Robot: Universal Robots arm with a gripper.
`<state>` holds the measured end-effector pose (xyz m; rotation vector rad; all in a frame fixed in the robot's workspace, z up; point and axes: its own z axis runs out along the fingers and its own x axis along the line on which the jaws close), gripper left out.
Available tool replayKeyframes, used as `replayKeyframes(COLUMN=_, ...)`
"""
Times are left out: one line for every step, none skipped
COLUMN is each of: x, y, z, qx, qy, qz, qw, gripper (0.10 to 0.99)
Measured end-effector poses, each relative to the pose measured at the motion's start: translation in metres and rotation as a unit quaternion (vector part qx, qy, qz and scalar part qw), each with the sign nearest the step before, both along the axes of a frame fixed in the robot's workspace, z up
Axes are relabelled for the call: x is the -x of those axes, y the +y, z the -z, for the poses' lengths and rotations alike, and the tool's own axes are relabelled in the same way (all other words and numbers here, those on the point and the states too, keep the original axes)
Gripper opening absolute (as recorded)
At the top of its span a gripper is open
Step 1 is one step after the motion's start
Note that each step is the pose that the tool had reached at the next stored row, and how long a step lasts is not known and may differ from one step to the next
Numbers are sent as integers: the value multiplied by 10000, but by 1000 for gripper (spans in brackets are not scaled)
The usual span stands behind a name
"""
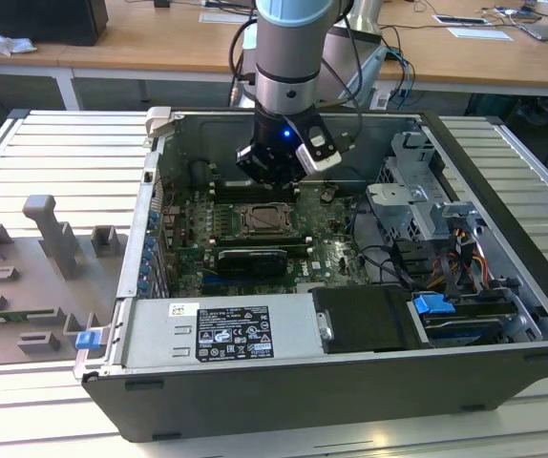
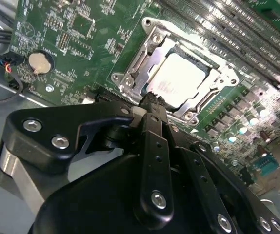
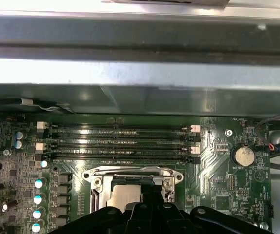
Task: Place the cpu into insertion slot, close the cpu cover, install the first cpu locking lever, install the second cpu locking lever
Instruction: 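Install the second cpu locking lever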
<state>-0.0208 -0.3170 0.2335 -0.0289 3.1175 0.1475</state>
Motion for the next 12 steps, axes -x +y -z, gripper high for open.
replayKeyframes(x=0, y=-50, z=0, qx=-1, qy=0, qz=0, qw=10000, gripper=106)
replayKeyframes(x=1, y=-78, z=0, qx=-3, qy=0, qz=0, qw=10000, gripper=106)
replayKeyframes(x=1, y=-85, z=-2, qx=-3, qy=0, qz=0, qw=10000, gripper=106)
replayKeyframes(x=1, y=-93, z=-18, qx=-1, qy=1, qz=0, qw=10000, gripper=106)
replayKeyframes(x=2, y=-99, z=-58, qx=-2, qy=0, qz=1, qw=10000, gripper=106)
replayKeyframes(x=1, y=-101, z=-82, qx=-2, qy=0, qz=0, qw=10000, gripper=106)
replayKeyframes(x=1, y=-103, z=-103, qx=-2, qy=0, qz=0, qw=10000, gripper=106)
replayKeyframes(x=1, y=-106, z=-137, qx=-3, qy=0, qz=0, qw=10000, gripper=106)
replayKeyframes(x=1, y=-108, z=-154, qx=-2, qy=0, qz=0, qw=10000, gripper=106)
replayKeyframes(x=1, y=-110, z=-165, qx=-2, qy=0, qz=0, qw=10000, gripper=106)
replayKeyframes(x=1, y=-117, z=-168, qx=-3, qy=0, qz=0, qw=10000, gripper=106)
replayKeyframes(x=1, y=-127, z=-169, qx=-2, qy=0, qz=0, qw=10000, gripper=106)
